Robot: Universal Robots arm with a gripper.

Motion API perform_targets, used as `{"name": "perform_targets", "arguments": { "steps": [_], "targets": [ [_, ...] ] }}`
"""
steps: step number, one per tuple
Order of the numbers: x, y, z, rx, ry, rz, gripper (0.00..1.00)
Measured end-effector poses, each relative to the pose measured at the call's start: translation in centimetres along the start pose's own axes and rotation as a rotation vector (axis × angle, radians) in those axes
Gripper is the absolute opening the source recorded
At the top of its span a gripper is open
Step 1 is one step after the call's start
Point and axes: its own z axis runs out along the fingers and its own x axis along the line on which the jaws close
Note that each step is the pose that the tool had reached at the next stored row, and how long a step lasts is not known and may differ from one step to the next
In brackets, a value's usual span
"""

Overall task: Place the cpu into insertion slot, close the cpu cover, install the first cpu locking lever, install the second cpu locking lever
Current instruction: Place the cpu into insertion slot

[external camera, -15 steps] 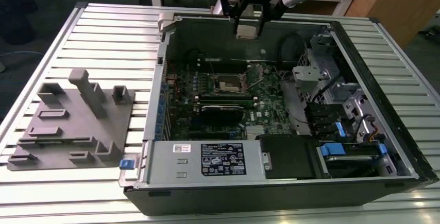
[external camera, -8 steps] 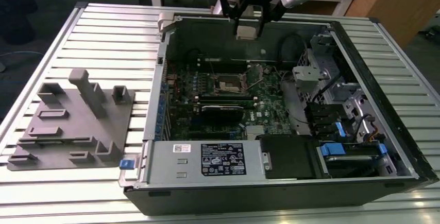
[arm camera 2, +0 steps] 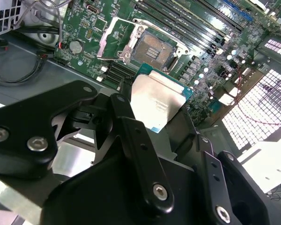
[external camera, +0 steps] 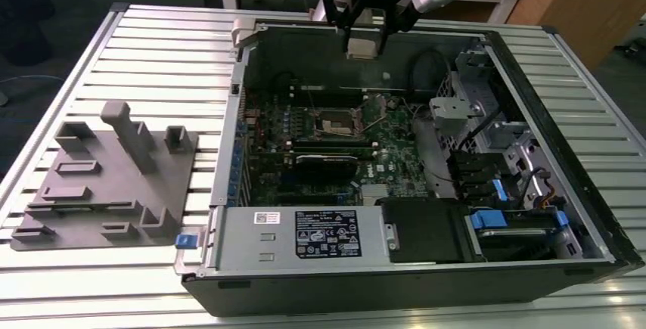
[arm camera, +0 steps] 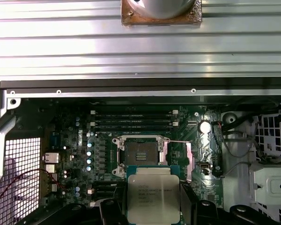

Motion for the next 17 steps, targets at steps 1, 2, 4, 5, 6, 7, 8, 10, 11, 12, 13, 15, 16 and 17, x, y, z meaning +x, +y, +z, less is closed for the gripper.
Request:
{"name": "perform_targets", "arguments": {
  "steps": [1, 2, 4, 5, 6, 7, 8, 10, 11, 12, 13, 15, 16, 17],
  "targets": [
    [0.00, 0.00, 0.02, 0.0000, 0.0000, 0.000, 0.54],
    [0.00, 0.00, 0.03, 0.0000, 0.0000, 0.000, 0.54],
    [0.00, 0.00, 0.04, 0.0000, 0.0000, 0.000, 0.54],
    [0.00, 0.00, 0.06, -0.0002, -0.0001, 0.000, 0.54],
    [0.00, 0.00, 0.08, -0.0002, -0.0001, 0.000, 0.54],
    [0.00, -0.01, 0.10, -0.0002, -0.0001, 0.000, 0.54],
    [0.00, -0.01, 0.12, 0.0000, 0.0000, 0.000, 0.54],
    [0.00, -0.02, 0.16, 0.0000, 0.0000, 0.000, 0.54],
    [0.00, -0.02, 0.18, 0.0000, 0.0000, 0.000, 0.54],
    [0.00, -0.02, 0.21, -0.0001, -0.0001, 0.000, 0.54],
    [0.00, -0.02, 0.25, -0.0002, -0.0001, 0.000, 0.54],
    [-0.01, -0.03, 0.31, 0.0000, 0.0000, 0.000, 0.54],
    [-0.01, -0.03, 0.35, 0.0000, 0.0000, 0.000, 0.54],
    [-0.01, -0.03, 0.38, 0.0001, 0.0000, 0.000, 0.54]
  ]
}}
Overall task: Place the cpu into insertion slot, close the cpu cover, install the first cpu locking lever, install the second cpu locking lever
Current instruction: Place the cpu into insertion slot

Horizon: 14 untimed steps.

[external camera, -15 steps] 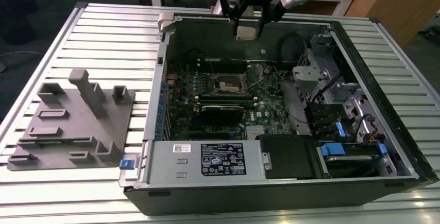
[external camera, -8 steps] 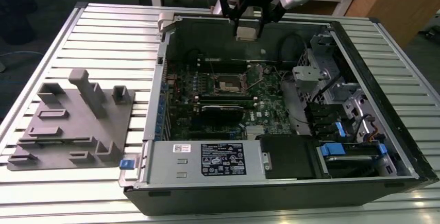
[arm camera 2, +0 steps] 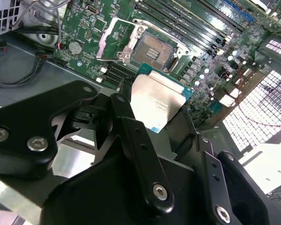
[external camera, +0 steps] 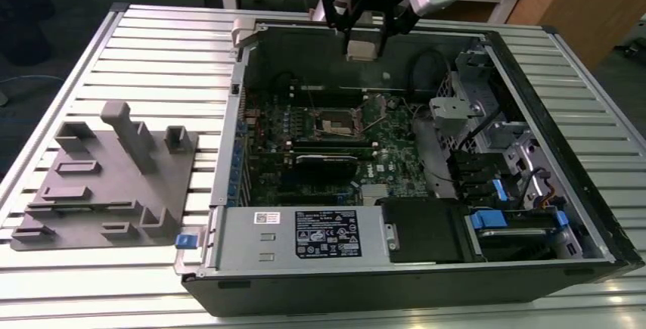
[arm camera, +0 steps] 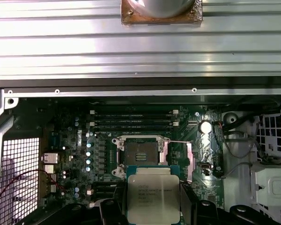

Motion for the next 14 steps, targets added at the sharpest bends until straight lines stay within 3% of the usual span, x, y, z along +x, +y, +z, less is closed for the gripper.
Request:
{"name": "perform_targets", "arguments": {
  "steps": [14],
  "targets": [
    [0.00, -0.02, 0.18, 0.0005, -0.0001, 0.000, 0.54]
  ]
}}
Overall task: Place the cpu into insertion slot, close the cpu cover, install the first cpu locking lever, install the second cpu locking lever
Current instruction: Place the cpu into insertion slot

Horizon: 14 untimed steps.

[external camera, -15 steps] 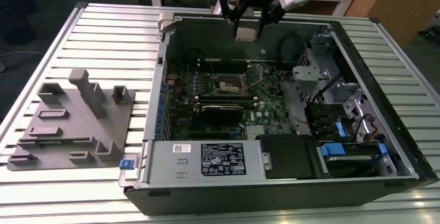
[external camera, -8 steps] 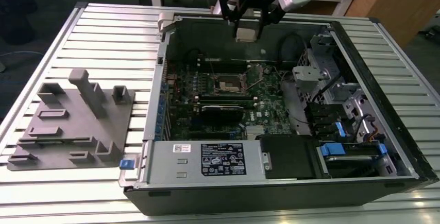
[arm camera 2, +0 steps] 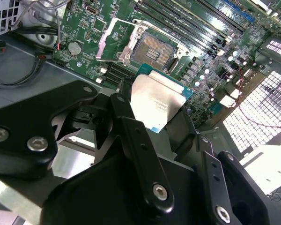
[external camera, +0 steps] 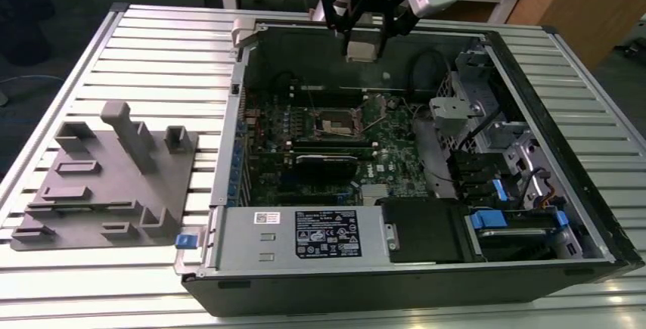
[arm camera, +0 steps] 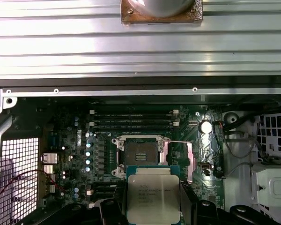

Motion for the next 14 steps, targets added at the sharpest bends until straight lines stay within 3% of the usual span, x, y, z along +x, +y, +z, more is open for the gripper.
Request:
{"name": "perform_targets", "arguments": {
  "steps": [14],
  "targets": [
    [-0.01, -0.03, 0.38, -0.0001, 0.0000, 0.000, 0.54]
  ]
}}
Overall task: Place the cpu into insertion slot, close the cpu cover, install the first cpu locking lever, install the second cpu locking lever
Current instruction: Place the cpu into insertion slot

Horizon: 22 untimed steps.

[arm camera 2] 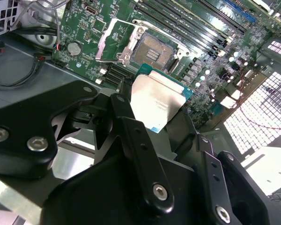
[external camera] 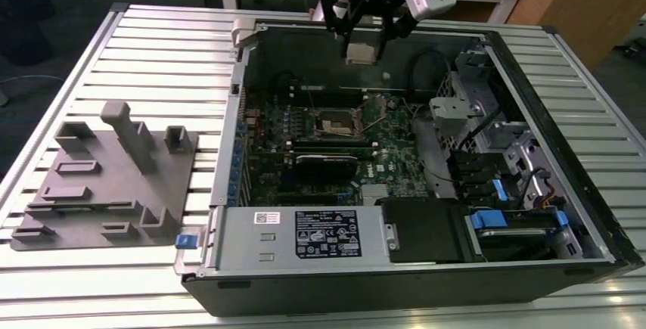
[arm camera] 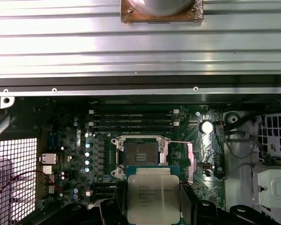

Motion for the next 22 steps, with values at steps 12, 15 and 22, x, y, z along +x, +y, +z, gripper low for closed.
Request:
{"name": "perform_targets", "arguments": {
  "steps": [12, 15, 22],
  "targets": [
    [-0.01, -0.03, 0.35, 0.0000, -0.0007, 0.000, 0.54],
    [-0.01, -0.05, 0.59, 0.0000, -0.0033, 0.000, 0.54],
    [-0.01, -0.06, 0.72, 0.0000, -0.0043, 0.000, 0.54]
  ]
}}
